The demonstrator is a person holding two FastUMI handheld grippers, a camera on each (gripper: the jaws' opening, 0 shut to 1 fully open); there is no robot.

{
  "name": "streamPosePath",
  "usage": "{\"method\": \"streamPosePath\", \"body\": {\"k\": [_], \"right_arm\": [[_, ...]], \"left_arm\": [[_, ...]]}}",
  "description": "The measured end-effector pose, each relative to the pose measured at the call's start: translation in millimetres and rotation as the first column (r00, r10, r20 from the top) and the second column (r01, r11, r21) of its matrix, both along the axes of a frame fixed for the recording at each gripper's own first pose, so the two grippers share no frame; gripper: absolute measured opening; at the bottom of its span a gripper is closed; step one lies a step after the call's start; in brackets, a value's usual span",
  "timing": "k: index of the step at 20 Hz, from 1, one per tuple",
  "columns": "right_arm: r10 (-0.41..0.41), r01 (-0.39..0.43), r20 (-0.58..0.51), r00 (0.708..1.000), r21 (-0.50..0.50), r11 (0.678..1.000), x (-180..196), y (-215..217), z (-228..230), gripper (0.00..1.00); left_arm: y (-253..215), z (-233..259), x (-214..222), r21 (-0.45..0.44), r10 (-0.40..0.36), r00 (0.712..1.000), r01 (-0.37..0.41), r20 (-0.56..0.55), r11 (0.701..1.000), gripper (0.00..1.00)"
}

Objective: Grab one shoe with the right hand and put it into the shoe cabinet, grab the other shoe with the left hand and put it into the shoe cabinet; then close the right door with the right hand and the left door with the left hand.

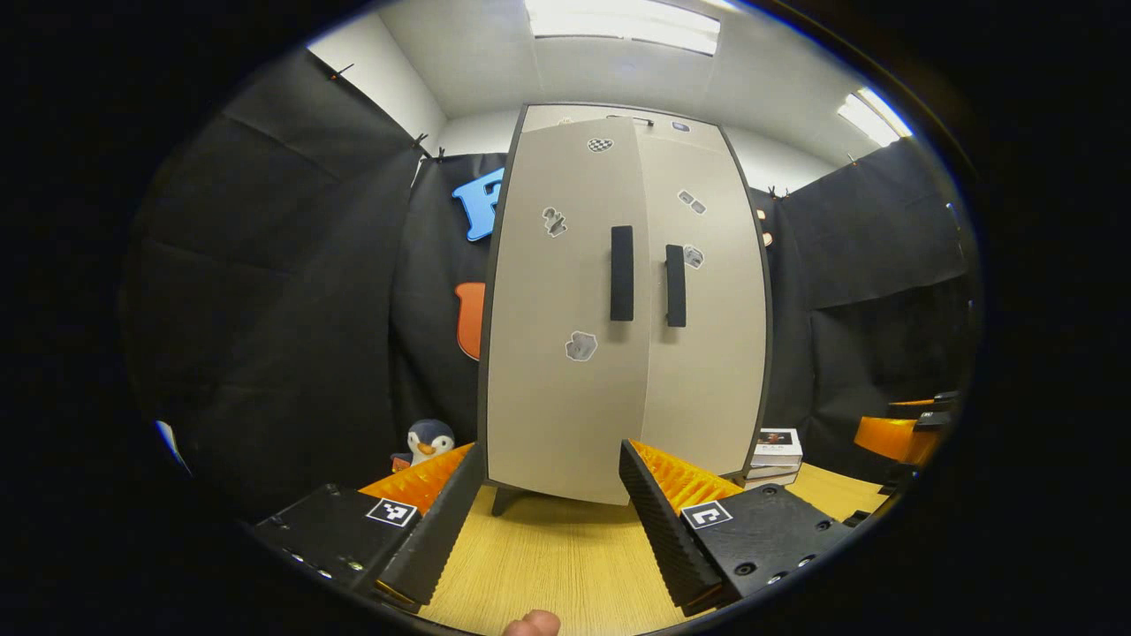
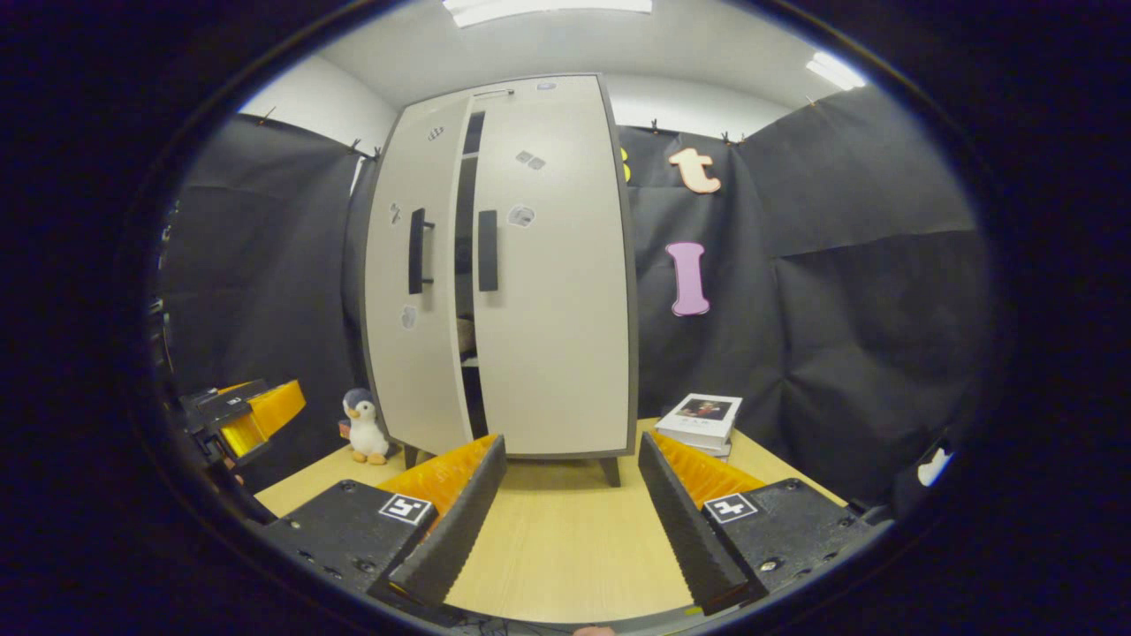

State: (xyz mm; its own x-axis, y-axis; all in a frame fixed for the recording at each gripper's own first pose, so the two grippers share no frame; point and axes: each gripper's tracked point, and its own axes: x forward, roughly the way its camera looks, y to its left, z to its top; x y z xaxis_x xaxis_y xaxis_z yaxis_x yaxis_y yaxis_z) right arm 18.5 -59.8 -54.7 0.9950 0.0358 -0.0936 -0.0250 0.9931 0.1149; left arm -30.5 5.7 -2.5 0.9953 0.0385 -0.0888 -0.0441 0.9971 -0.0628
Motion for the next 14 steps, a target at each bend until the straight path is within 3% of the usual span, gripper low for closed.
{"method": "streamPosePath", "body": {"k": [14], "right_arm": [[-0.031, 0.032, -0.025, 0.999, 0.036, 0.999, -1, -9, -15, 0.96]], "left_arm": [[0, -9, -12, 0.011, 0.018, 1.000, -0.018, -0.014, 1.000, 0.93]]}}
